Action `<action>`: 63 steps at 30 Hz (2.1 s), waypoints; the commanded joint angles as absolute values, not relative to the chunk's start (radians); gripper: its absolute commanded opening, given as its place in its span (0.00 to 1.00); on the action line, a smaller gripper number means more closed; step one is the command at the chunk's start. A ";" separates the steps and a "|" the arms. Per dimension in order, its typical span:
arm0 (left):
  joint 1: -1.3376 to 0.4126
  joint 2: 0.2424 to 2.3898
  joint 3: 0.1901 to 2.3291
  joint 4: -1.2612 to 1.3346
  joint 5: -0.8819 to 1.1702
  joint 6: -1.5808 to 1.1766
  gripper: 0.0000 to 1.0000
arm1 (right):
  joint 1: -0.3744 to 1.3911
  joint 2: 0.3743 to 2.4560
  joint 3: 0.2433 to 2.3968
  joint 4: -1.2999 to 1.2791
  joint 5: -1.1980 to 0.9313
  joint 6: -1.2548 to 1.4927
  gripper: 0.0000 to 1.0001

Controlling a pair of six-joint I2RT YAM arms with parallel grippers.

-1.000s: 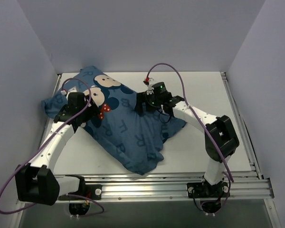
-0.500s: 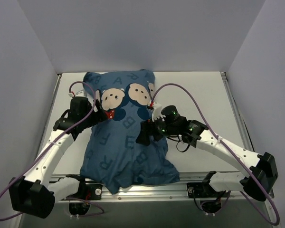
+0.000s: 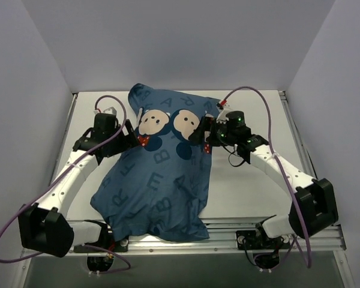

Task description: Remove the pillowcase from the pillow

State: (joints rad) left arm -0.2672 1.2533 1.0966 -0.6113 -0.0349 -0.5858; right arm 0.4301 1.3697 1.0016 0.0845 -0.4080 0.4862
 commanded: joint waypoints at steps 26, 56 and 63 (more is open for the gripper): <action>-0.552 1.688 1.147 -0.154 0.172 -0.897 0.56 | 0.469 1.453 1.451 -0.181 -0.382 0.302 0.00; -0.431 0.829 0.868 -0.658 -0.158 -0.859 0.96 | 0.917 1.965 1.765 -0.273 -0.144 0.262 0.52; -0.423 0.744 0.969 -0.842 -0.172 -0.778 0.97 | 0.968 1.844 1.838 -0.353 0.064 0.255 0.66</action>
State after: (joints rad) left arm -0.4309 0.7353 0.9192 -0.7074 -0.1371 -0.8486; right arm 0.9833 1.9682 1.8019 -0.2886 -0.0887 0.2543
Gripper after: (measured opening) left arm 0.970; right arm 0.645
